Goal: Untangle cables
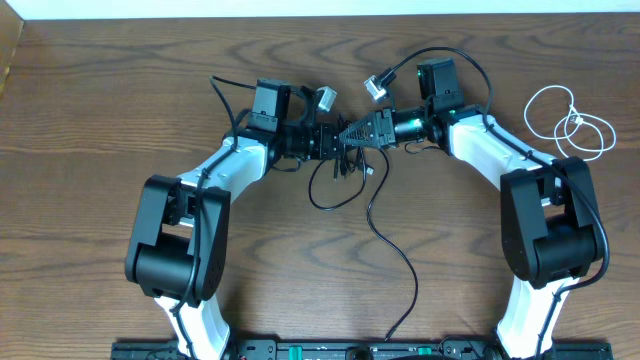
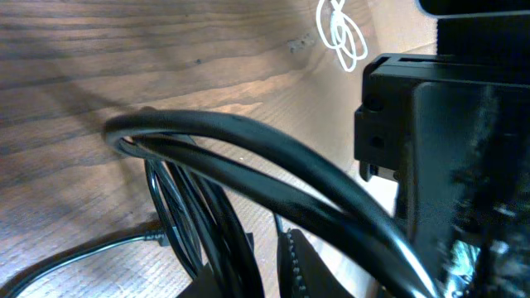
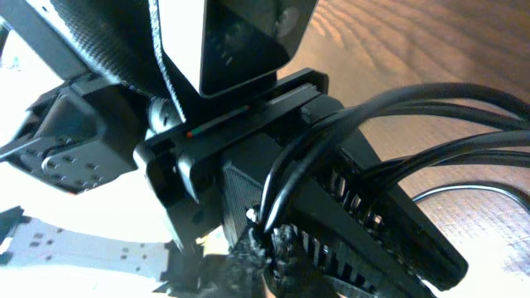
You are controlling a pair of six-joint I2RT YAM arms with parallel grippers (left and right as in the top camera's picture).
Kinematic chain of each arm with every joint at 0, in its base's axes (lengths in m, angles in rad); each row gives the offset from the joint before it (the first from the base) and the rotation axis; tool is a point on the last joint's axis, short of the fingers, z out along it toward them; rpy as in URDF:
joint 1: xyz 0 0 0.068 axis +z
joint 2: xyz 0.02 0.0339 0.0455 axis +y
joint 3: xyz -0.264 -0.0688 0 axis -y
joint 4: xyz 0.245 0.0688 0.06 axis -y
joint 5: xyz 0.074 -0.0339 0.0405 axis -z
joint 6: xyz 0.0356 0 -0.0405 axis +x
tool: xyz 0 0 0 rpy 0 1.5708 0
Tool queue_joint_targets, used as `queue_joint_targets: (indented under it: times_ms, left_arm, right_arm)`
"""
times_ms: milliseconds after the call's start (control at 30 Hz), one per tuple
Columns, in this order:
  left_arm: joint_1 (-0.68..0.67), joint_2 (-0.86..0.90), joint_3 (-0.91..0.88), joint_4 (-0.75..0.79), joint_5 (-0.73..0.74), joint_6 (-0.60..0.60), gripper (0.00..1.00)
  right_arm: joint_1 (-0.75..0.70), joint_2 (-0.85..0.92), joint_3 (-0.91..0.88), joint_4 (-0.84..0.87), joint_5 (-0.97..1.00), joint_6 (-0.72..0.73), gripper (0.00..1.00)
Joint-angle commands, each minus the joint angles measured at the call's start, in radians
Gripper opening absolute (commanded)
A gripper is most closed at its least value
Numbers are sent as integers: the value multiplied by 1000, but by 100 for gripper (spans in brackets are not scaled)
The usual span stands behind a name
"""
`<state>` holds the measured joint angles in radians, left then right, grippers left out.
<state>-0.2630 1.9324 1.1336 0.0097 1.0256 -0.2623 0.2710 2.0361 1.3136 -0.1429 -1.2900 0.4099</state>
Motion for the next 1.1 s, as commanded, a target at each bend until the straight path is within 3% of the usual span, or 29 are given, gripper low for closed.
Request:
queue_joint_targets:
  times_ms: [0,200,367,600,767,867,1000,1067]
  left_arm:
    - [-8,8,-10,3,119,26,16]
    - [-8,8,-10,3,107,44,16]
    - [-8,8,-11,3,107,44,16]
    - [-8,8,-11,3,81,44,17]
    - [-8,8,-11,0,81,44,17]
    - [-8,8,-11,0,80,44,17]
    - [-8,8,-11,-4,29,43,17]
    - [-8,8,-11,-4,24,43,17]
  right_arm:
    - [-8,8,12,5,16,5,19]
    - [-11,8,12,5,16,5,57]
    - [-50,8,12,0,16,5,67]
    - [-75,8,12,-58,34,-32,75]
    - [-76,9,12,-243,181,-146,69]
    - [-78,9,12,-292,211,-191,59]
    - [-82,9,12,-327,215,-246,36]
    - [-82,10,12,-349,220,-274,31]
